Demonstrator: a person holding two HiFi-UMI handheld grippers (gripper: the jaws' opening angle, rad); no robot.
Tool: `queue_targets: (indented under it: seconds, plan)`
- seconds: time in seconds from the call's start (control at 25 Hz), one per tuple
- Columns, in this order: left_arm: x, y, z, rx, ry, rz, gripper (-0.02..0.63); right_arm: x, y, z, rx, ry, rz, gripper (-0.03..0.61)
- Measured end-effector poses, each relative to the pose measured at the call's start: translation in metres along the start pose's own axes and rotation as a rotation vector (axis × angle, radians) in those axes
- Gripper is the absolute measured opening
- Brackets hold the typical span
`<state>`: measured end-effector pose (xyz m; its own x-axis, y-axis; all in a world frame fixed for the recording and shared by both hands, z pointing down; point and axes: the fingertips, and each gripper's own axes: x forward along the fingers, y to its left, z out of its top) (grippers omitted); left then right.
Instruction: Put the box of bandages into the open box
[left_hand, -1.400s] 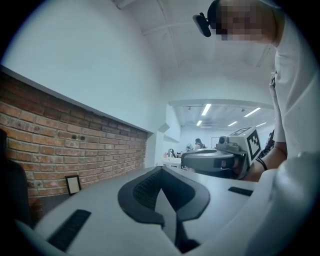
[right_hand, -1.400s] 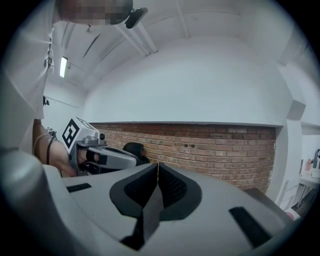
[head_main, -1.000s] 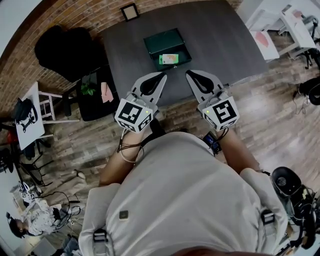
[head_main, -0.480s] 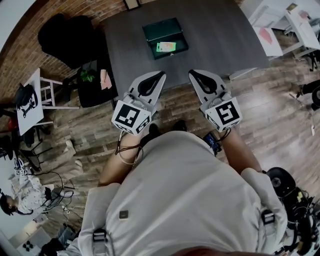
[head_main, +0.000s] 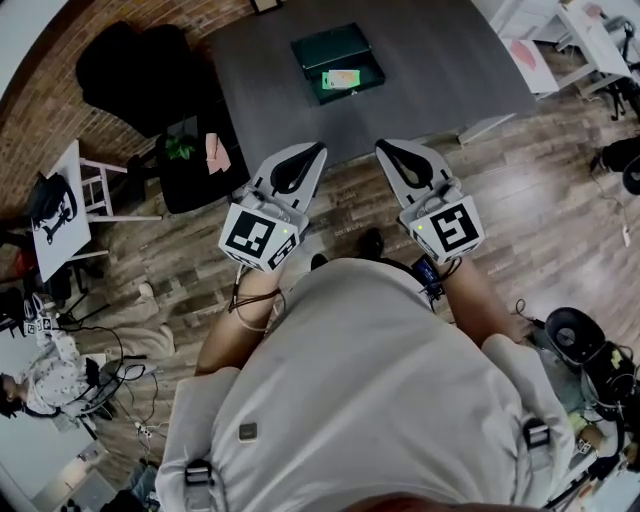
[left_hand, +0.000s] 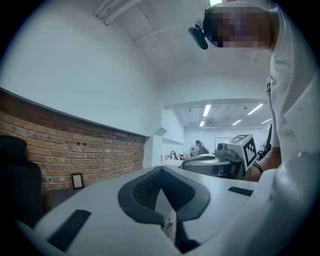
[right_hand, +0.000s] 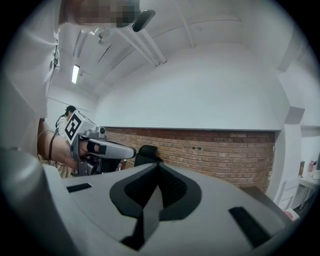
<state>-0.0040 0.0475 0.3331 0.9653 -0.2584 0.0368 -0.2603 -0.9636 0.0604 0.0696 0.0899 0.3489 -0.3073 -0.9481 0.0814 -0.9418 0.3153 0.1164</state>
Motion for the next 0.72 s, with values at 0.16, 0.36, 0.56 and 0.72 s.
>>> queue_targets:
  seconds: [0.16,0.36,0.56,0.72]
  plan:
    - [-0.040,0.008,0.000,-0.007,-0.007,-0.011,0.015,0.009,0.044,0.004,0.004,0.001,-0.016,0.021]
    - [-0.079,0.012,0.001,-0.006,-0.015,-0.033,0.015,0.013,0.086,0.011,-0.007,-0.004,-0.029,0.021]
    - [-0.107,0.005,0.001,-0.005,-0.021,-0.063,0.015,0.007,0.118,0.018,-0.011,-0.011,-0.050,0.021]
    - [-0.126,0.005,-0.006,-0.007,-0.020,-0.081,0.015,0.008,0.140,0.015,0.007,0.009,-0.066,0.021]
